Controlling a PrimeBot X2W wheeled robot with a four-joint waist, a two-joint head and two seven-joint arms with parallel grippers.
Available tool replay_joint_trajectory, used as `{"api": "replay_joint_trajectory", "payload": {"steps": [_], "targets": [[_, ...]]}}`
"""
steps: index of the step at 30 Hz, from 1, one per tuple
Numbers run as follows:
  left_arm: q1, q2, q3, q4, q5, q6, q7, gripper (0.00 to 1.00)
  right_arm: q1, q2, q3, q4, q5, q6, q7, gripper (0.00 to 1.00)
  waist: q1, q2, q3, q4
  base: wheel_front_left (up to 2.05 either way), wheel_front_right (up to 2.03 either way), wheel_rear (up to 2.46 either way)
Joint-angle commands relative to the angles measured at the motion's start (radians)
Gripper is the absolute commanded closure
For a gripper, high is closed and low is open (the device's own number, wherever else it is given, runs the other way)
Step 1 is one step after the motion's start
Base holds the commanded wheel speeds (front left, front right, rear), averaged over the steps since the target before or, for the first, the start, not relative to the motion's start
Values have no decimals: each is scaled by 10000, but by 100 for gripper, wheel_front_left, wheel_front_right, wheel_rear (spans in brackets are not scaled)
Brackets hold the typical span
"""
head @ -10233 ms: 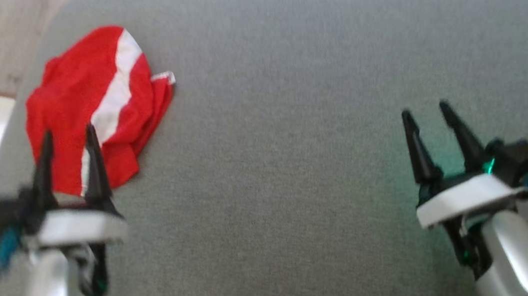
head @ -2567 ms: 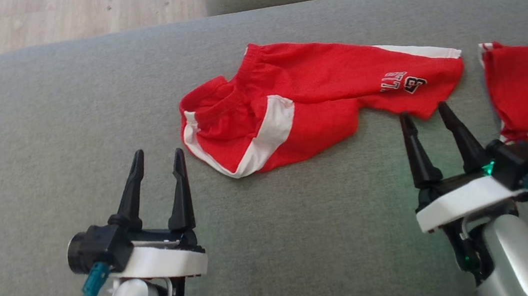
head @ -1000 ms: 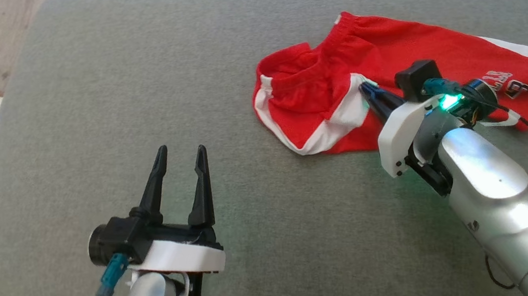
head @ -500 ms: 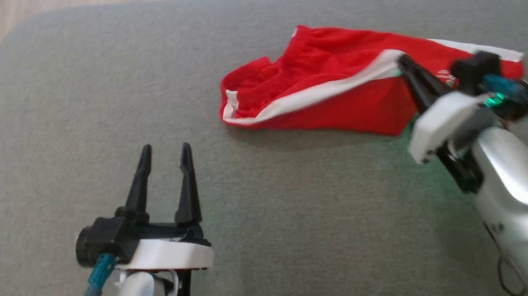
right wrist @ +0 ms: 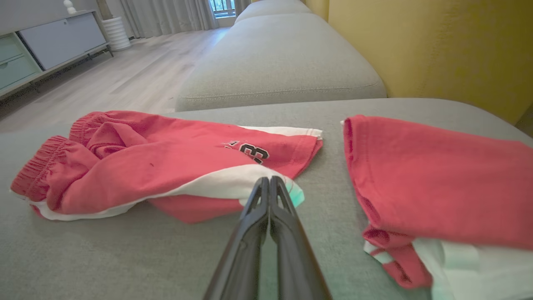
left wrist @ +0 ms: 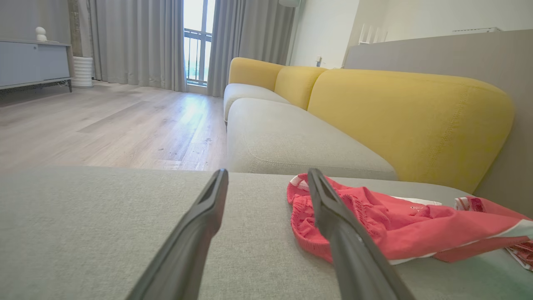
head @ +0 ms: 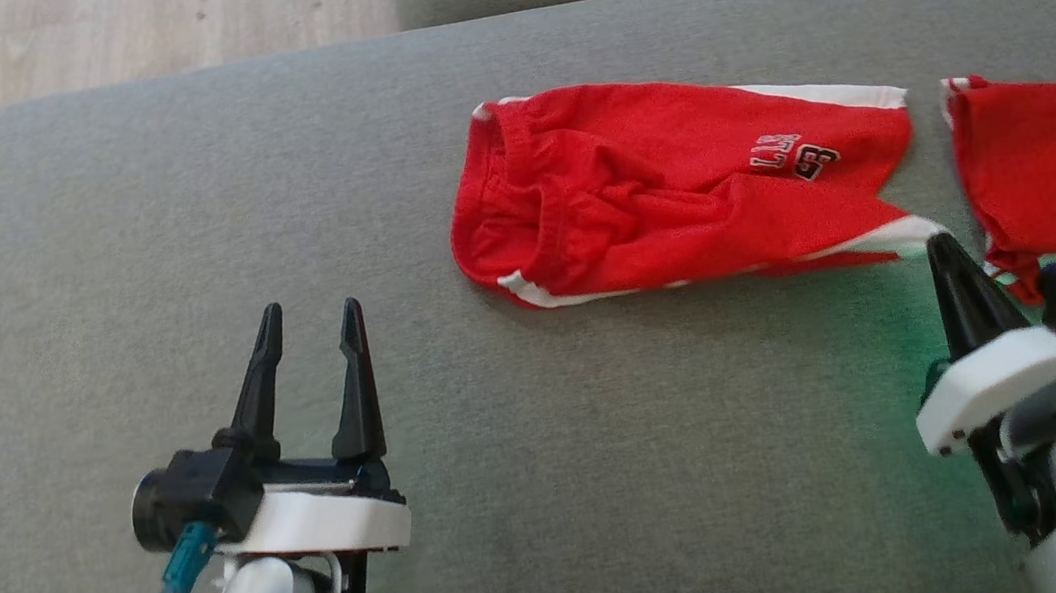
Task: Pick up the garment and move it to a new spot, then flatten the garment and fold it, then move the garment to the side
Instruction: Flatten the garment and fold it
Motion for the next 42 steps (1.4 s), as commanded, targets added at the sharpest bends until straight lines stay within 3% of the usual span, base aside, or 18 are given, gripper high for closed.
{"api": "replay_joint_trajectory", "payload": {"steps": [1, 4, 5, 6, 17, 31, 37, 42], "targets": [[-183, 70, 391, -350, 59, -45, -95, 0, -31, 67, 129, -570, -98, 67, 121, 100, 1, 0, -48, -171, 0, 0, 0], [-194, 70, 369, -338, 61, -68, -95, 0, 400, 190, 5, -938, -74, 67, 407, 100, 1, 0, -69, -311, 0, 0, 0], [-197, 70, 363, -335, 63, -74, -95, 0, 455, 216, -100, -1121, -66, 67, 254, 19, 1, 0, -76, -347, 0, 0, 0], [-200, 70, 359, -328, 68, -79, -95, 0, 501, 234, -163, -1248, -39, 67, 139, 0, 1, 0, -83, -373, 0, 0, 0], [-193, 70, 419, -393, 125, -147, -95, 0, 745, 263, 362, -2231, 327, 67, -1583, 0, 1, 0, -150, -509, 0, 0, 0], [-251, 70, 247, -510, 182, -262, -95, 0, 993, 265, 338, -1290, 302, 67, -2348, 0, 1, 0, 24, -573, 0, 0, 0], [-781, 364, -903, -12, 197, -391, 9, 0, 760, 265, 181, -958, 241, 67, -2278, 0, 1, 0, 328, -722, 0, 0, 0], [-1812, 1152, -2699, 502, 301, -408, 546, 0, 532, 265, 292, -881, 323, 67, -2356, 0, 1, 0, 687, -902, 0, 0, 0]]}}
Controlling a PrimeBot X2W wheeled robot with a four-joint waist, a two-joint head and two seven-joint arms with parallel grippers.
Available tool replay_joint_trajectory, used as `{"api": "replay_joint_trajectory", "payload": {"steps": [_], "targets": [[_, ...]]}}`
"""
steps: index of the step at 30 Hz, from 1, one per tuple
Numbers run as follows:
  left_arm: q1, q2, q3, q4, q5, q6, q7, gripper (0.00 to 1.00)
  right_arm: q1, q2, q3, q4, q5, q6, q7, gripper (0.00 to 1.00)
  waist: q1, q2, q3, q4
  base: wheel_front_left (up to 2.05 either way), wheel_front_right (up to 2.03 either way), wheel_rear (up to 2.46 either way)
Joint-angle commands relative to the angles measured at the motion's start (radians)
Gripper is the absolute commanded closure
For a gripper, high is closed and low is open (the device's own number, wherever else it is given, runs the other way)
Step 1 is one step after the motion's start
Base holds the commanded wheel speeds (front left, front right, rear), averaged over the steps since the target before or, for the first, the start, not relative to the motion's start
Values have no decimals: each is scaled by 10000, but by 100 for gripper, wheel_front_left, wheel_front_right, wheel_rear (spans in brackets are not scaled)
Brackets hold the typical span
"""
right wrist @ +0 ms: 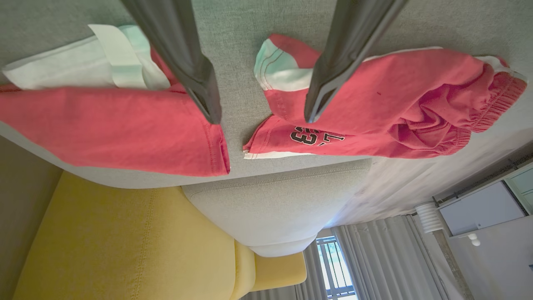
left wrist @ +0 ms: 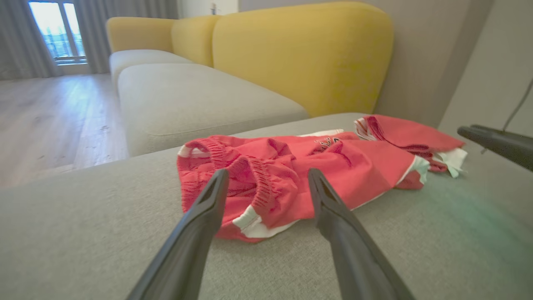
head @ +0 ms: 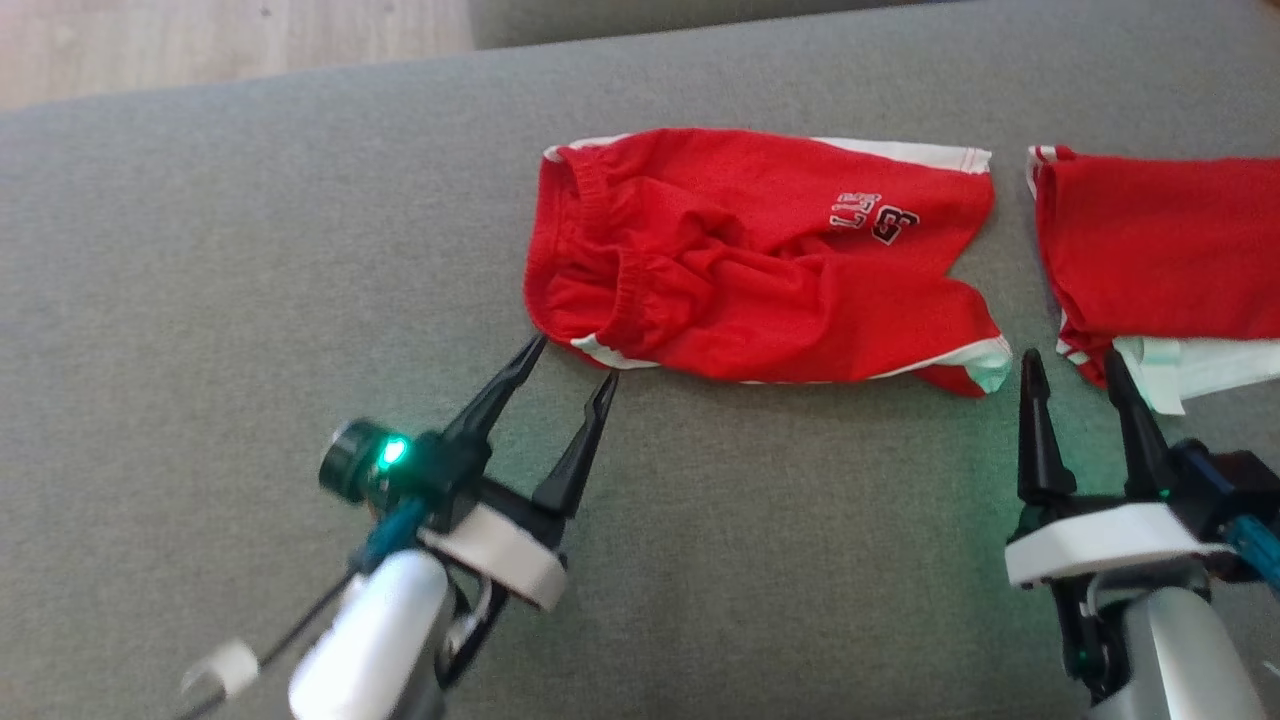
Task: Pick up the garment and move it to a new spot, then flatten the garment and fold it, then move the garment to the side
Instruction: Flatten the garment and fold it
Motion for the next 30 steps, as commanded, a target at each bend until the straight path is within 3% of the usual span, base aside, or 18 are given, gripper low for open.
{"api": "replay_joint_trajectory", "payload": {"steps": [1, 7, 23, 25, 30], "targets": [[-791, 368, 48, -55, 19, 21, 160, 0, -387, -40, 305, -260, 37, 67, -101, 0, 0, 0, 196, -138, 0, 0, 0], [-1793, 848, -688, 927, 155, 20, 870, 0, -588, -40, 443, -187, 133, 67, -181, 0, 0, 0, 457, -385, 0, 0, 0], [-3191, 995, -1612, 2757, -415, 18, 1139, 0, -810, -39, 551, 136, 333, 67, -390, 0, 0, 0, 724, -653, 0, 0, 0], [-3253, 973, -1799, 2859, -590, 18, 1147, 100, -819, -39, 544, 164, 331, 67, -408, 0, 0, 0, 722, -663, 0, 0, 0], [-3306, 971, -2016, 2967, -1051, 18, 920, 100, -869, -39, 479, 204, 289, 67, -431, 0, 0, 0, 663, -652, 0, 0, 0]]}}
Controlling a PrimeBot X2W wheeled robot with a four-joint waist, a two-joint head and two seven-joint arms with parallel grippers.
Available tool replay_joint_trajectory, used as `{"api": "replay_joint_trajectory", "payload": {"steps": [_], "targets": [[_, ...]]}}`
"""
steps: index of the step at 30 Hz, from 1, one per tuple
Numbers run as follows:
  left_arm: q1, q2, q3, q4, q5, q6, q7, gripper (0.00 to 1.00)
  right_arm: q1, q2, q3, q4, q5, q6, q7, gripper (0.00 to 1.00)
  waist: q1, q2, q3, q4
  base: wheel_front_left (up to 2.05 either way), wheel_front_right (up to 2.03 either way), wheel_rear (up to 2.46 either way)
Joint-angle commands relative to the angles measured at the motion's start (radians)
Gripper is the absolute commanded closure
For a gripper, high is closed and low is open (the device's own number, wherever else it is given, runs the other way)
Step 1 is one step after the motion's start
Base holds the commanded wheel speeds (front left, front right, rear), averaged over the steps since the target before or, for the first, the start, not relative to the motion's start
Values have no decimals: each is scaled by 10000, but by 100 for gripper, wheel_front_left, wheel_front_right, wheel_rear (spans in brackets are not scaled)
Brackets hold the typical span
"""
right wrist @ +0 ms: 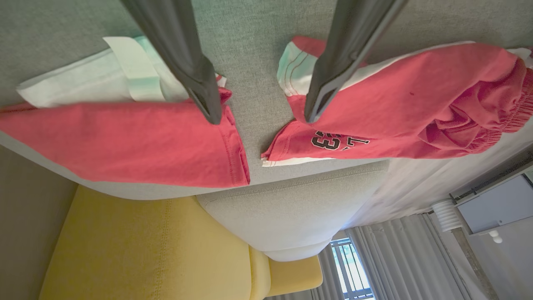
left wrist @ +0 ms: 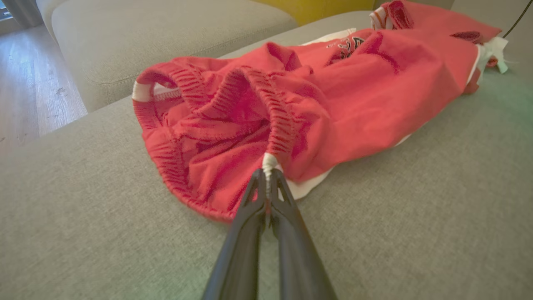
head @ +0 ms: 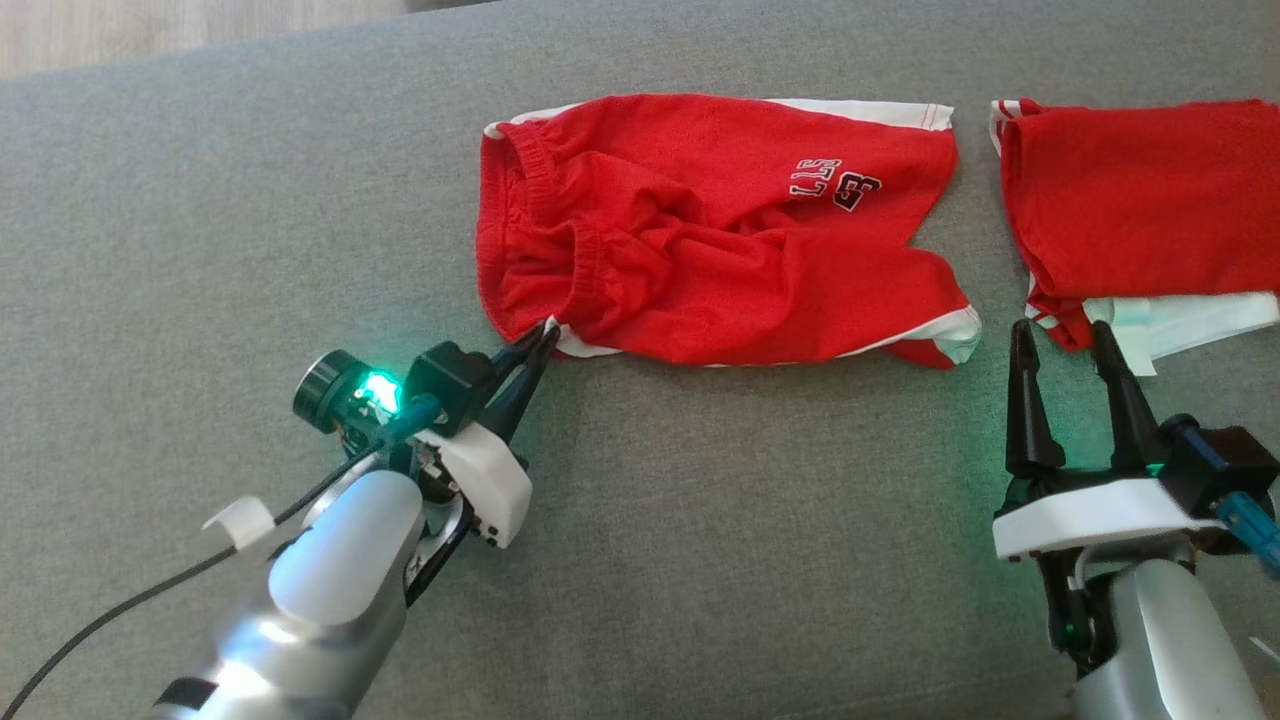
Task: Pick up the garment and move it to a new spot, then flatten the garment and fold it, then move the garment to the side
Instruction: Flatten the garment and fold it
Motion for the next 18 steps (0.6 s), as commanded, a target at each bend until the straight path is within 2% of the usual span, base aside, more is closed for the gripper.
{"api": "replay_joint_trajectory", "payload": {"steps": [1, 9, 18], "targets": [[-442, 197, 305, -215, -182, 18, -236, 100, -287, -39, 186, -252, -14, 67, -126, 0, -1, 0, -41, 19, 0, 0, 0], [-149, 219, 746, -650, -838, 64, -888, 100, -244, -39, -42, -118, -216, 67, 57, 0, -1, 0, -172, 232, 0, 0, 0], [165, 277, 824, -1323, -1105, 196, -915, 100, -421, -39, -155, 391, -426, 67, 683, 0, -1, 0, -195, 502, 0, 0, 0]]}}
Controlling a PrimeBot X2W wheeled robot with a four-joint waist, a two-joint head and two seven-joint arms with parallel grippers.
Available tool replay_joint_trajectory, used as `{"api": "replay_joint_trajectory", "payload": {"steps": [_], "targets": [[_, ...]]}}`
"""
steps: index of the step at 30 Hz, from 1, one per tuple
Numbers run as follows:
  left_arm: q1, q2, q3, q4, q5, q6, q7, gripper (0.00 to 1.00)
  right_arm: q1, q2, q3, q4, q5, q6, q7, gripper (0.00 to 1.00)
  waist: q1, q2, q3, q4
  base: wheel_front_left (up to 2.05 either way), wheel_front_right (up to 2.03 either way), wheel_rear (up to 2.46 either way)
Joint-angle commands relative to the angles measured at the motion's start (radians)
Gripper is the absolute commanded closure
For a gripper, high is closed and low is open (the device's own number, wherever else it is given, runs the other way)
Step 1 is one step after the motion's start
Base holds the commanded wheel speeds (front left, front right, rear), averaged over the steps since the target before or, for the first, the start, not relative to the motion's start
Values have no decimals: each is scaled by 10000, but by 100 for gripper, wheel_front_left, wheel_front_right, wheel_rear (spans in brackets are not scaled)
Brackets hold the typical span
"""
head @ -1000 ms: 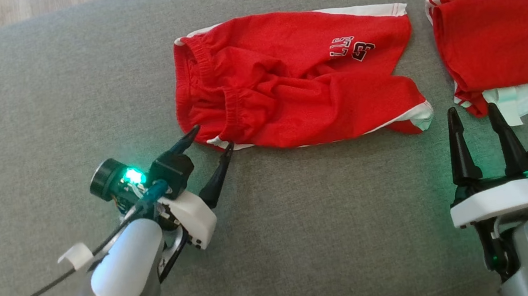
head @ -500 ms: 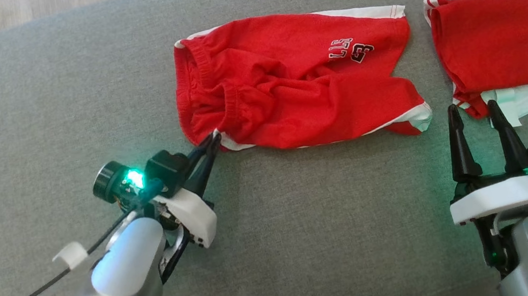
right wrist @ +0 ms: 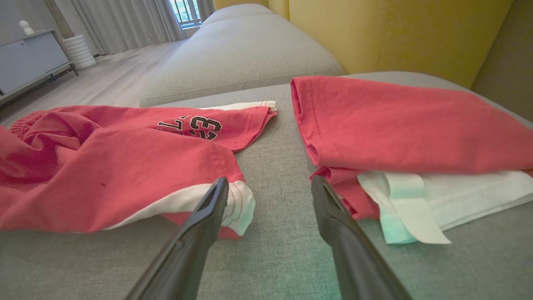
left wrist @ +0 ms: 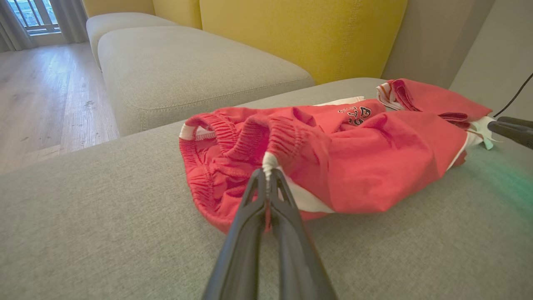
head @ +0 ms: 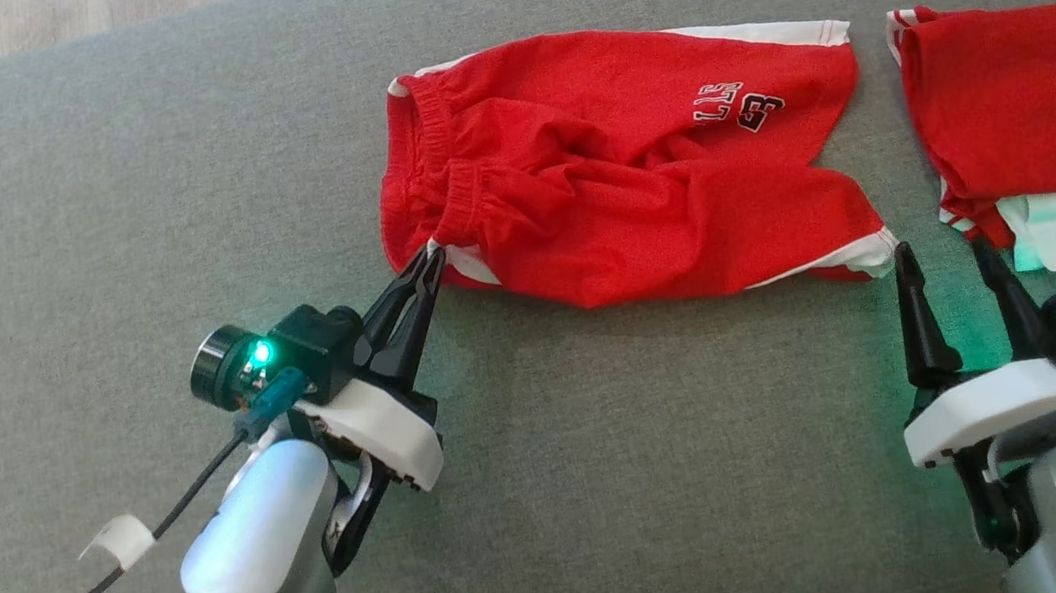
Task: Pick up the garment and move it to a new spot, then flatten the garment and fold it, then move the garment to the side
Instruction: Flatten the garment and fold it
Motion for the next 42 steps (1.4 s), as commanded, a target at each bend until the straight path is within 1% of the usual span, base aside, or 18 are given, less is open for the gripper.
{"api": "replay_joint_trajectory", "payload": {"steps": [1, 5, 14, 20, 27, 36, 37, 38, 39, 42], "targets": [[-269, 261, 422, -342, -108, 105, -51, 100, -388, -39, 247, -211, 31, 67, 56, 0, 1, 0, 8, 15, 0, 0, 0], [-262, 305, 393, -523, -120, 162, -3, 100, -597, -39, 445, 177, 307, 67, 309, 0, 1, 0, 33, 39, 0, 0, 0], [-249, 418, 336, -743, -163, 261, 118, 100, -1002, -39, 914, 1003, 400, 67, 642, 0, 1, 0, 49, 59, 0, 0, 0], [-240, 484, 294, -814, -194, 314, 189, 100, -1081, -39, 1134, 1345, 524, 67, 704, 0, 1, 0, 41, 77, 0, 0, 0], [-211, 566, 279, -864, -247, 405, 236, 100, -945, -39, 1465, 1467, 627, 67, 1026, 0, 1, 0, 13, 12, 0, 0, 0], [-205, 594, 223, -832, -330, 457, 285, 100, -764, -39, 1665, 1316, 634, 67, 1295, 0, 1, 0, -42, -26, 0, 0, 0], [-205, 593, 215, -822, -339, 463, 288, 100, -743, -39, 1701, 1287, 643, 67, 1304, 19, 1, 0, -50, -25, 0, 0, 0], [-203, 593, 206, -810, -347, 469, 293, 100, -722, -39, 1738, 1261, 659, 67, 1320, 60, 1, 0, -60, -26, 0, 0, 0], [-201, 592, 199, -798, -355, 476, 296, 100, -704, -39, 1770, 1232, 673, 67, 1335, 99, 1, 0, -68, -25, 0, 0, 0], [-185, 597, 178, -747, -385, 493, 304, 100, -654, -39, 1827, 1140, 631, 67, 1378, 100, 1, 0, -107, -15, 0, 0, 0]]}}
